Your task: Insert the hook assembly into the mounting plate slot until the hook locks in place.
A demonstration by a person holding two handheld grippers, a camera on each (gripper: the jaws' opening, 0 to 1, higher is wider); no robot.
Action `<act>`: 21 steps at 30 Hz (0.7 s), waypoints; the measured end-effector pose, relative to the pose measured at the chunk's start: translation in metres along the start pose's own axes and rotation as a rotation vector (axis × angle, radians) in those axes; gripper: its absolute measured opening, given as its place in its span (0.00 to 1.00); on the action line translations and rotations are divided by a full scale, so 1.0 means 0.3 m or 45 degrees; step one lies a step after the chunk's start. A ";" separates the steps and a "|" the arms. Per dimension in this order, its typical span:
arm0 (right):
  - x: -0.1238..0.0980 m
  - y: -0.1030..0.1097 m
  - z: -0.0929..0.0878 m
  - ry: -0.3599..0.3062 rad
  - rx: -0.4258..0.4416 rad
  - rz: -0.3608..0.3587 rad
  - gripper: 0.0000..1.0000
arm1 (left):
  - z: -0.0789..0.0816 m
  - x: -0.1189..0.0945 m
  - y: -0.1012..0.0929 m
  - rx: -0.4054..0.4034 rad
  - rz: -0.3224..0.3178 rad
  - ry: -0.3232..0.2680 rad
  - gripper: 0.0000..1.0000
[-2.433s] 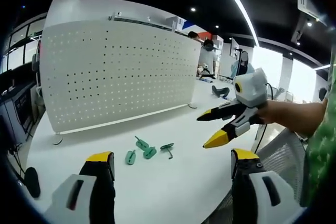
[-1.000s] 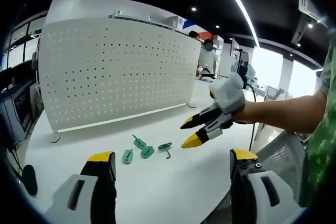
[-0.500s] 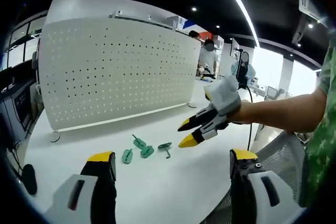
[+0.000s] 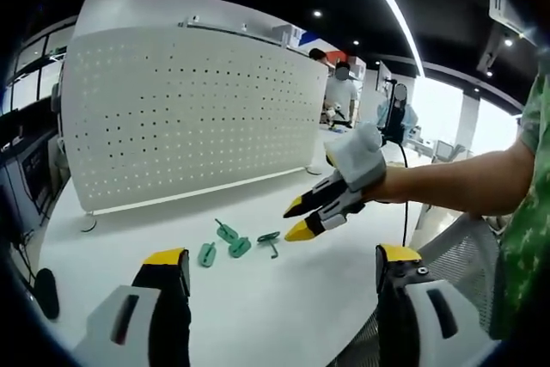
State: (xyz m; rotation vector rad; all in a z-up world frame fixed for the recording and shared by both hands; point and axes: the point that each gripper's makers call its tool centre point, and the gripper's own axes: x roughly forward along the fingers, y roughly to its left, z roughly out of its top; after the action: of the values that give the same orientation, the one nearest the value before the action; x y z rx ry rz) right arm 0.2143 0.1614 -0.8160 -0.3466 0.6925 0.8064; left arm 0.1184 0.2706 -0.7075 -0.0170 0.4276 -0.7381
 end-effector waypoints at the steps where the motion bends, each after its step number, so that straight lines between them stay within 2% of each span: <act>1: 0.002 -0.001 0.001 -0.001 -0.001 0.001 0.32 | 0.000 0.000 0.000 0.001 -0.002 0.001 0.92; 21: 0.040 -0.003 -0.001 0.030 -0.012 0.020 0.27 | -0.014 0.005 0.012 0.011 -0.036 0.032 0.91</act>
State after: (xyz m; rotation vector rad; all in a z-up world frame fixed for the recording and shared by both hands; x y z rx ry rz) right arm 0.2207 0.1672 -0.8244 -0.3603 0.7143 0.8216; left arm 0.1201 0.2727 -0.7126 -0.0057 0.4492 -0.7688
